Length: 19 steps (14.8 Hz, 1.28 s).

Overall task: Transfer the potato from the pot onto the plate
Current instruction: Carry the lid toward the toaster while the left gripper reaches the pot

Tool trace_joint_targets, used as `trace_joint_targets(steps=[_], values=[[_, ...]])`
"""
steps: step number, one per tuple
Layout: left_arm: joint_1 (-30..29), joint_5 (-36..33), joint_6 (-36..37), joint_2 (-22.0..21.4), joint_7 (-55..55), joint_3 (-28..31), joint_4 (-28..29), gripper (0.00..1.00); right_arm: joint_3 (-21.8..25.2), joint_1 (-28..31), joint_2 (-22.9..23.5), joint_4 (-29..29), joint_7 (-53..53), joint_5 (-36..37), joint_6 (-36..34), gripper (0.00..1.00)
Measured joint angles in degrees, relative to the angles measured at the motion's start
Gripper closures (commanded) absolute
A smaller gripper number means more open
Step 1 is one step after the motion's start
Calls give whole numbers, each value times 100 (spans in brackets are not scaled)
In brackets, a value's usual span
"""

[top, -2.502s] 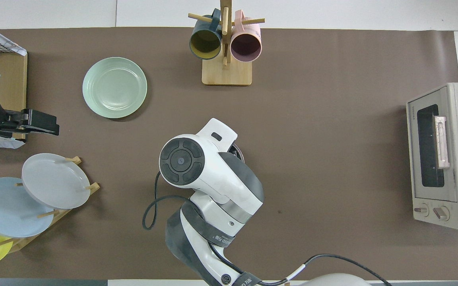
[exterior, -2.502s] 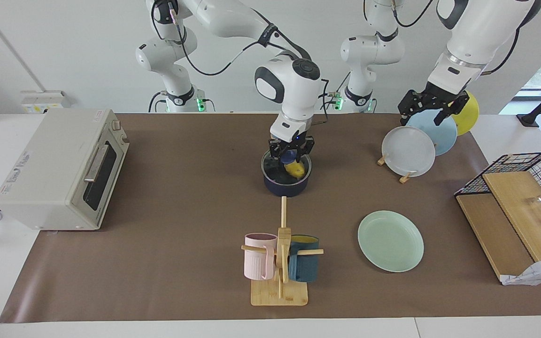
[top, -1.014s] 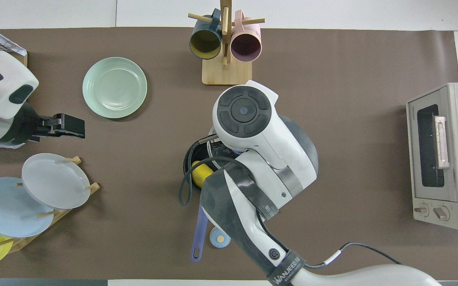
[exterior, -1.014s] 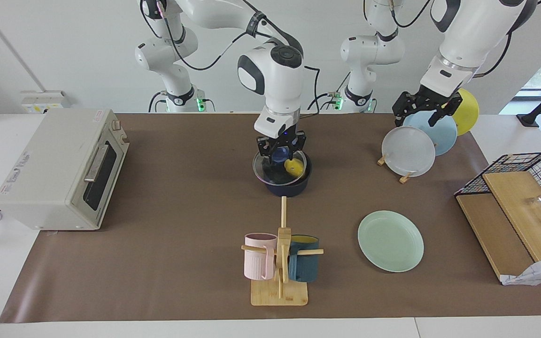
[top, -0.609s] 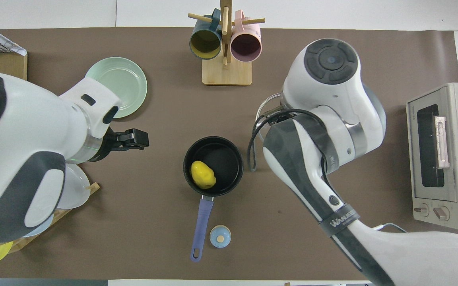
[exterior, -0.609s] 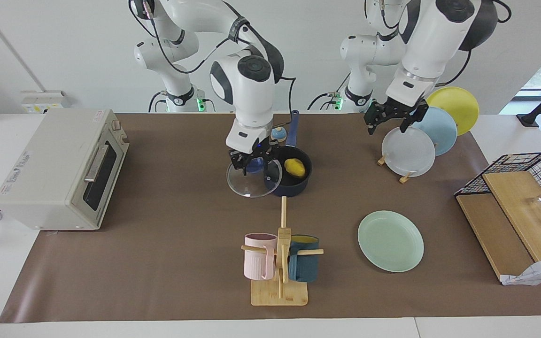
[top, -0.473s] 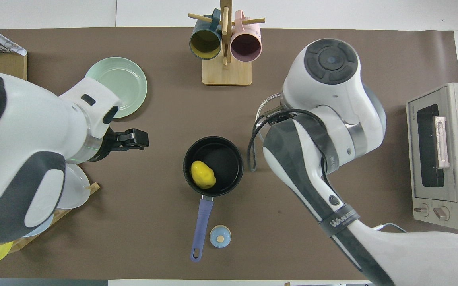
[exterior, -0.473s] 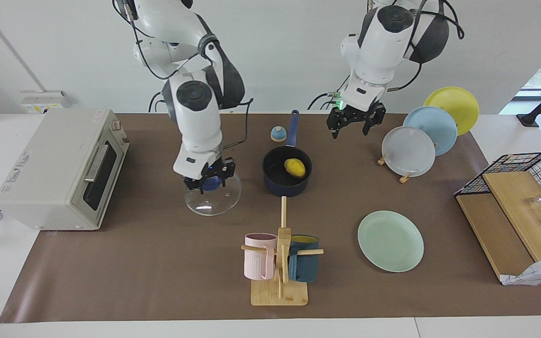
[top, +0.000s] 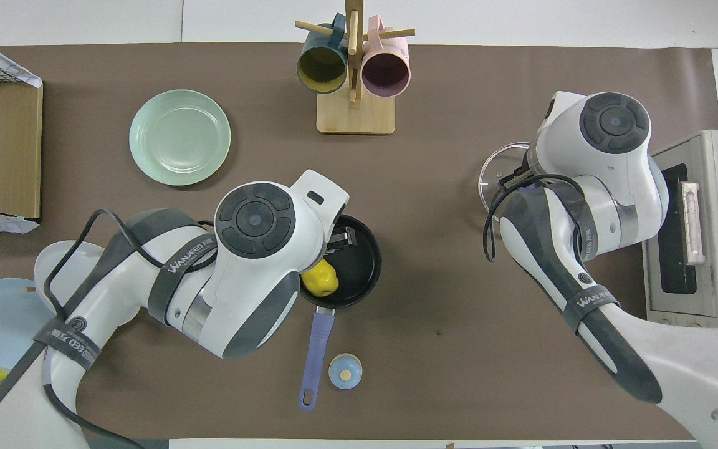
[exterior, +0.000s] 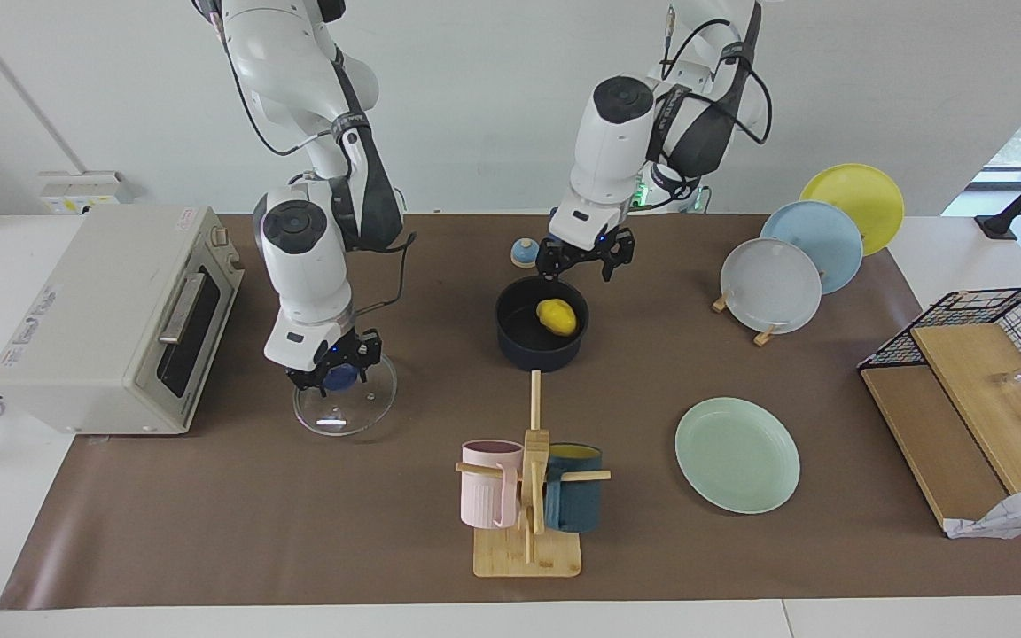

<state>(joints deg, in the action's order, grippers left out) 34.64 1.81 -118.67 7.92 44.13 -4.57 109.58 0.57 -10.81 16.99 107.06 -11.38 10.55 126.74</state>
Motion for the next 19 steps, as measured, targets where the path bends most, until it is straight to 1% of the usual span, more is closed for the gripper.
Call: trace_joint_targets(steps=[2, 6, 9, 10, 12, 13, 15, 17, 19], values=[[35, 0, -192, 87, 23, 4, 104, 0, 1, 8, 74, 14, 22, 191, 56, 46], [200, 0, -672, 184, 216, 5, 440, 0, 2, 269, 247, 36, 463, 217, 63, 46], [230, 0, -902, 213, 387, 12, 610, 0, -2, 313, 278, 40, 578, 217, 68, 44], [240, 0, -975, 247, 463, 13, 654, 0, -4, 313, 278, 44, 605, 217, 69, 35], [287, 0, -1124, 372, 630, 8, 684, 0, -3, 314, 278, 79, 685, 217, 106, 5], [319, 0, -1167, 427, 689, 10, 685, 0, -2, 317, 278, 85, 722, 217, 129, 0], [345, 0, -1162, 479, 730, 11, 685, 0, -2, 329, 268, 78, 749, 217, 135, 0], [345, -15, -990, 480, 730, 14, 674, 0, -21, 330, 160, 52, 786, 124, 36, 0], [381, -46, -813, 480, 730, 14, 653, 0, -49, 314, -140, -69, 836, -378, -431, 0]])
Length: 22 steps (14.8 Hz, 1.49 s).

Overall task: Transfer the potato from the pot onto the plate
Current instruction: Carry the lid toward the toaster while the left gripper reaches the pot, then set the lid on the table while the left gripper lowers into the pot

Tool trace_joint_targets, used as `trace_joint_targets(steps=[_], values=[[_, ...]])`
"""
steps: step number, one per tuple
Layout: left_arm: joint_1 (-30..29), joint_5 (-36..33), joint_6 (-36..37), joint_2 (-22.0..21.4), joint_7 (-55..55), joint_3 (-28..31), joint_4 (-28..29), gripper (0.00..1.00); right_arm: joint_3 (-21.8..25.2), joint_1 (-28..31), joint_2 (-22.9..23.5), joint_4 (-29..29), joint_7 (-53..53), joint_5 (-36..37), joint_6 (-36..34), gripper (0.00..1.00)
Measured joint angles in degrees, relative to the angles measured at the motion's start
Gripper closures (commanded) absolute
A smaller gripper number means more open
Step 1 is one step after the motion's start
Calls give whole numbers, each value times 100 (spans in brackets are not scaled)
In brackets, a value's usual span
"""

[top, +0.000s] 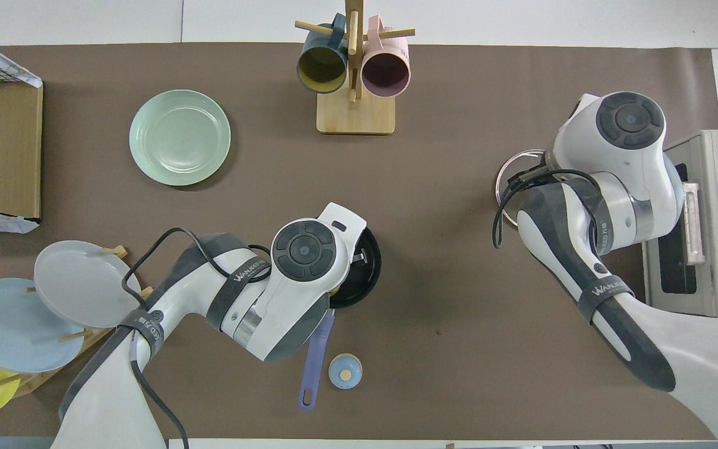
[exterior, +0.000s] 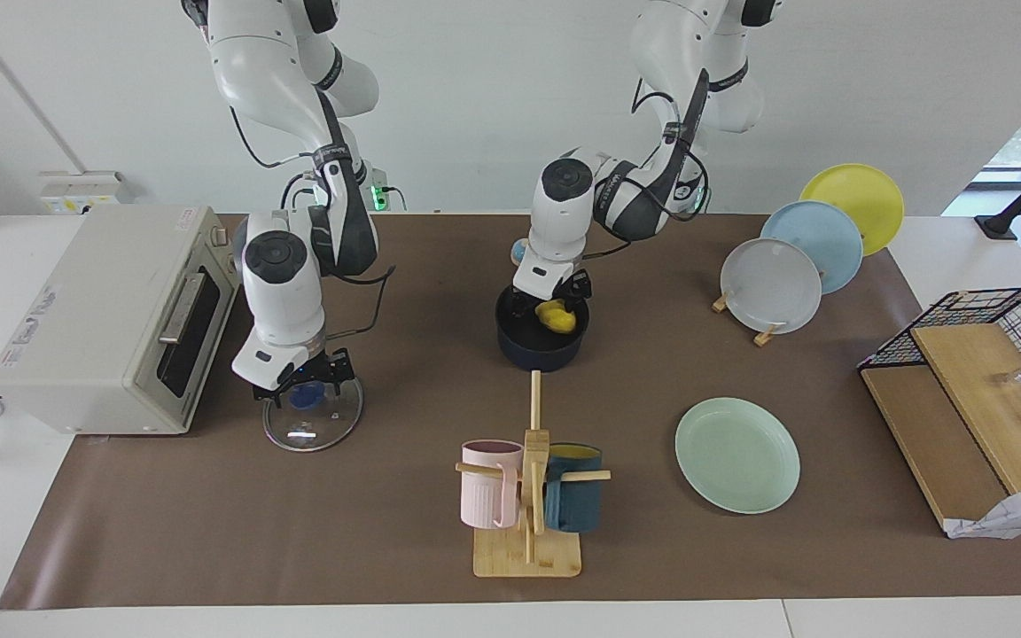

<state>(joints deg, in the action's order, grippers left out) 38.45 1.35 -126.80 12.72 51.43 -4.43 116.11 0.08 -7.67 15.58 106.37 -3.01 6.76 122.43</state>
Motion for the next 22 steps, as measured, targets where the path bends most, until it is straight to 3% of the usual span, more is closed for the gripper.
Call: trace_joint_targets(steps=[2, 6, 8, 11, 14, 22], values=[[80, -1, 131, 0, 0, -1, -29, 0, -4, 1, -410, -180, 1, -335, -669, 0], [98, -4, 372, -4, 1, 0, -279, 0, -1, 29, -1064, -747, 14, -396, -2164, 0], [99, -4, 373, -1, 11, 1, -252, 0, 0, 37, -1293, -927, 14, -399, -2593, 0], [102, -4, 373, 5, 12, 1, -172, 0, -72, 205, -1510, -995, 20, -400, -2974, 0], [107, -4, 373, 9, 13, 0, -160, 0, -463, 590, -1519, -1088, 20, -401, -3203, 0], [125, -4, 142, 91, 202, 1, -78, 0, -503, 735, -1575, -1007, 112, -401, -3335, 0]])
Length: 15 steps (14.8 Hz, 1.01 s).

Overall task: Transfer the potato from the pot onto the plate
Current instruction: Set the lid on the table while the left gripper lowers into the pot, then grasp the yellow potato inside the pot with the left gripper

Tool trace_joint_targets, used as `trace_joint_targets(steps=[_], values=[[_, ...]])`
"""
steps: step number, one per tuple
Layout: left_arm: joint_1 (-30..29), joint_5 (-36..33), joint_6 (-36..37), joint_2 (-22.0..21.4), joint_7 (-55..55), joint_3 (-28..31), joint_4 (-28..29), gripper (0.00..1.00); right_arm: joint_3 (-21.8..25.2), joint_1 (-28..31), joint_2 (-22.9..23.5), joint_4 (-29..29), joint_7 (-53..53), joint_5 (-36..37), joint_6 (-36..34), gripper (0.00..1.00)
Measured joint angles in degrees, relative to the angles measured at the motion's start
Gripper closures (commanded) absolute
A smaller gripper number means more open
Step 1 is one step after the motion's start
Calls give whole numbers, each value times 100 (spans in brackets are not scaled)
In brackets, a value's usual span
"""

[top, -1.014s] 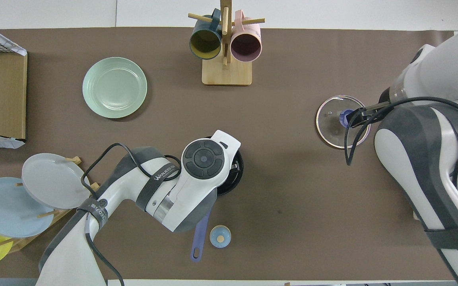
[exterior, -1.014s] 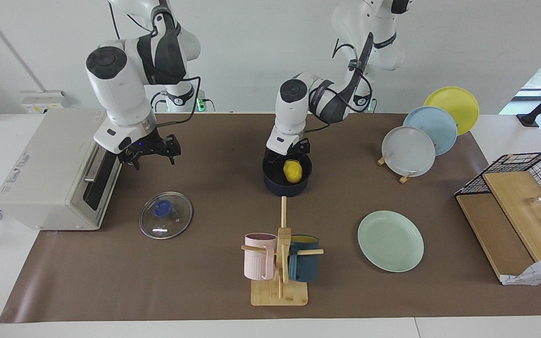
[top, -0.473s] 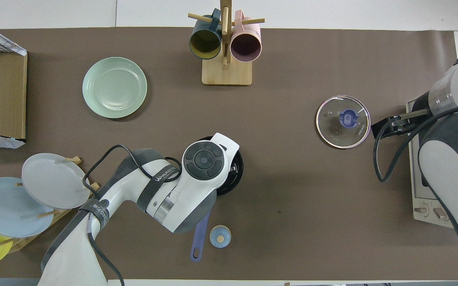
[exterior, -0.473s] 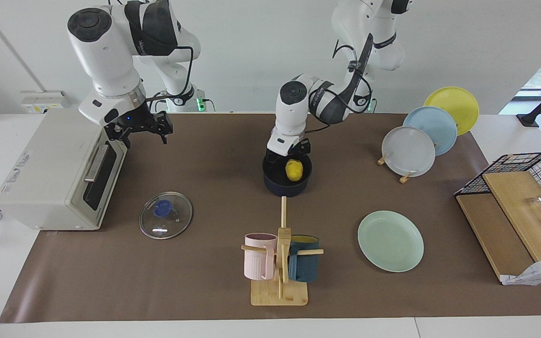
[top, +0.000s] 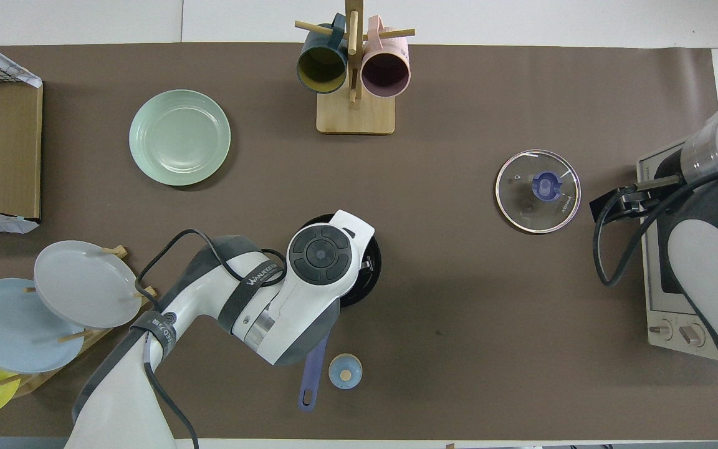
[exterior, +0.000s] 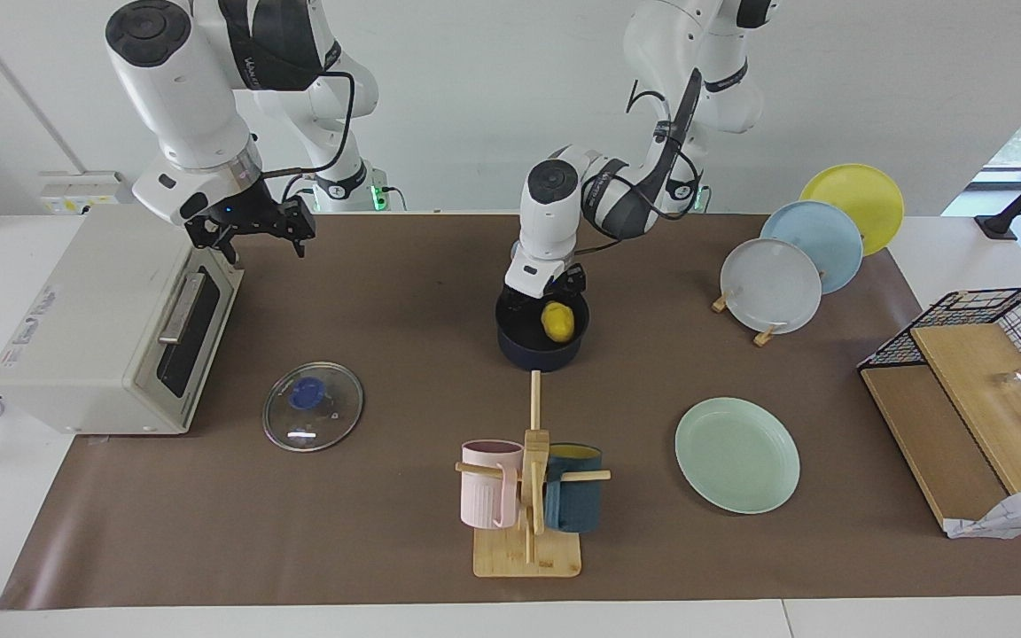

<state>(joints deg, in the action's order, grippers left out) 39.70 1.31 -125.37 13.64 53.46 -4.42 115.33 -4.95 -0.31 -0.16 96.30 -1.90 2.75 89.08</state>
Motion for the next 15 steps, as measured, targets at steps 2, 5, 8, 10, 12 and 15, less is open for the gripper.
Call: trace_joint_targets(steps=[2, 5, 8, 10, 12, 15], values=[[21, 0, -86, 22, 81, 1, 0, 0, 0, 1, -11, 17, 0, 0, 0, 0], [33, 0, -187, 48, 245, 23, -5, 0, 0, 1, -16, 19, 0, 0, 0, 0], [32, 0, -188, 64, 405, 94, -6, 0, 0, 1, -16, 20, 0, 0, 0, 0], [32, 0, -188, 66, 517, 117, -6, 0, 0, 1, -17, 21, 0, 0, 0, 0], [32, -11, -188, 67, 710, 128, -9, 0, 1, 1, -19, 21, 0, 0, 2, 0], [30, -305, -188, 68, 1123, 179, -42, 0, 74, 5, -51, -14, 0, 0, 39, 0]])
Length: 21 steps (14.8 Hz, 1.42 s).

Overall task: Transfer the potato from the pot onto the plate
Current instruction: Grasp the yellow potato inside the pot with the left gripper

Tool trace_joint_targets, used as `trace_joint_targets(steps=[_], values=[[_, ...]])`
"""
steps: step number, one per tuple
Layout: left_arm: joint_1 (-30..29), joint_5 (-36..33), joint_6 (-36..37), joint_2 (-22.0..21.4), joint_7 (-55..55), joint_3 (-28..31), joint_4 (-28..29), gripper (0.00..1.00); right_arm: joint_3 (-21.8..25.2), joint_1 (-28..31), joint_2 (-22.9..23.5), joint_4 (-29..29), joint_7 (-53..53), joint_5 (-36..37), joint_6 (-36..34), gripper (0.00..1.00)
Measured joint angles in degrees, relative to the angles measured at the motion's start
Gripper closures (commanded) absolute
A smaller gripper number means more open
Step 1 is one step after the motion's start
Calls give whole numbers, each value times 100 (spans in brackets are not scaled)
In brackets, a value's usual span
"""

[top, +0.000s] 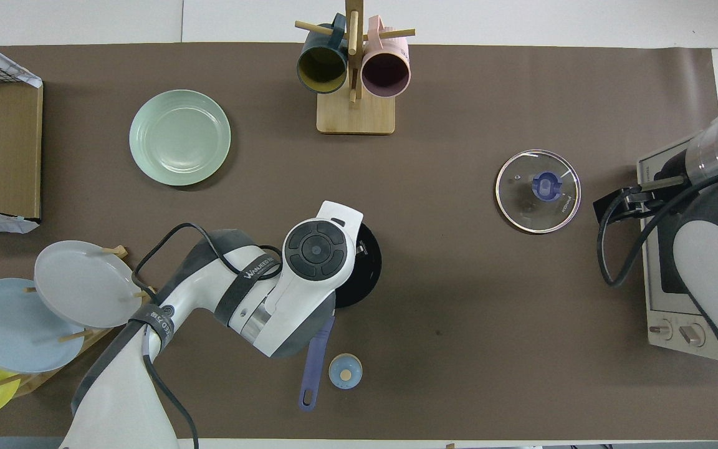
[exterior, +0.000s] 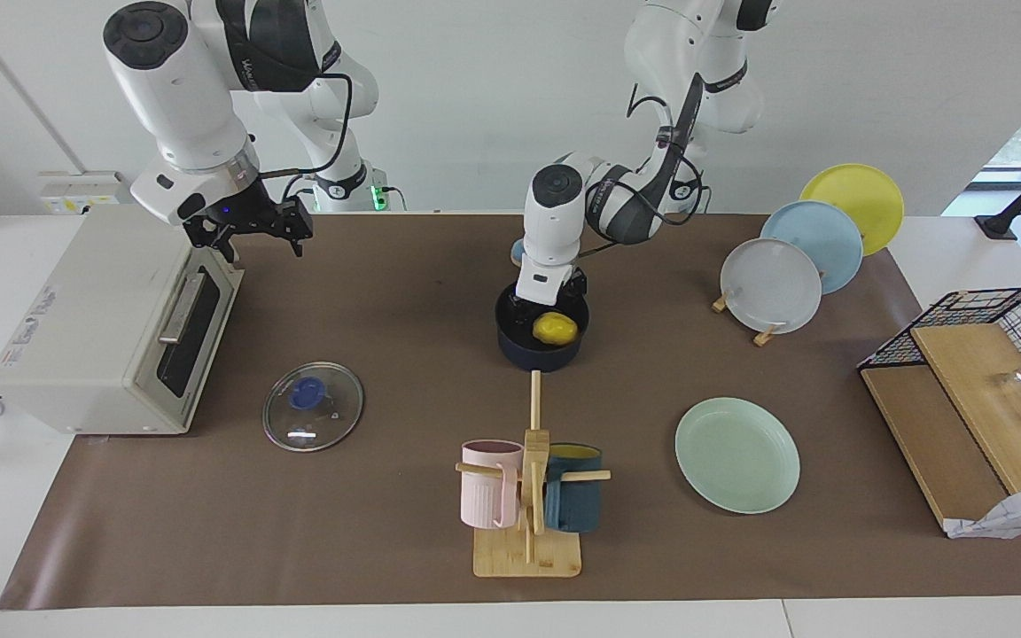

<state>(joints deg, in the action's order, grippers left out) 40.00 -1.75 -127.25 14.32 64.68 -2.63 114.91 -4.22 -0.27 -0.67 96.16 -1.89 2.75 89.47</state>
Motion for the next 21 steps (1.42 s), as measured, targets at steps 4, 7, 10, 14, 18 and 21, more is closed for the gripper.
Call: trace_joint_targets(steps=[4, 7, 10, 14, 18, 21], values=[[0, -32, -36, 17, 232, 11, -11, 0, 72, 11, -47, -9, 0, 0, 71, 0], [0, -35, -227, 102, 274, 15, -24, 0, 73, 14, -47, -9, 0, 0, 71, 0], [0, -36, -356, 194, 282, 16, -44, 0, 73, 16, -47, -9, 0, 0, 71, 0], [0, -39, -372, 236, 285, 19, -84, 54, 73, 16, -47, -9, 0, 0, 71, 0], [-34, -59, -371, 238, 285, 31, -141, 100, 73, 15, -47, -9, 0, 0, 71, 0], [-56, -67, -371, 239, 279, 35, -150, 100, 73, 15, -47, -9, 0, 0, 71, 0]])
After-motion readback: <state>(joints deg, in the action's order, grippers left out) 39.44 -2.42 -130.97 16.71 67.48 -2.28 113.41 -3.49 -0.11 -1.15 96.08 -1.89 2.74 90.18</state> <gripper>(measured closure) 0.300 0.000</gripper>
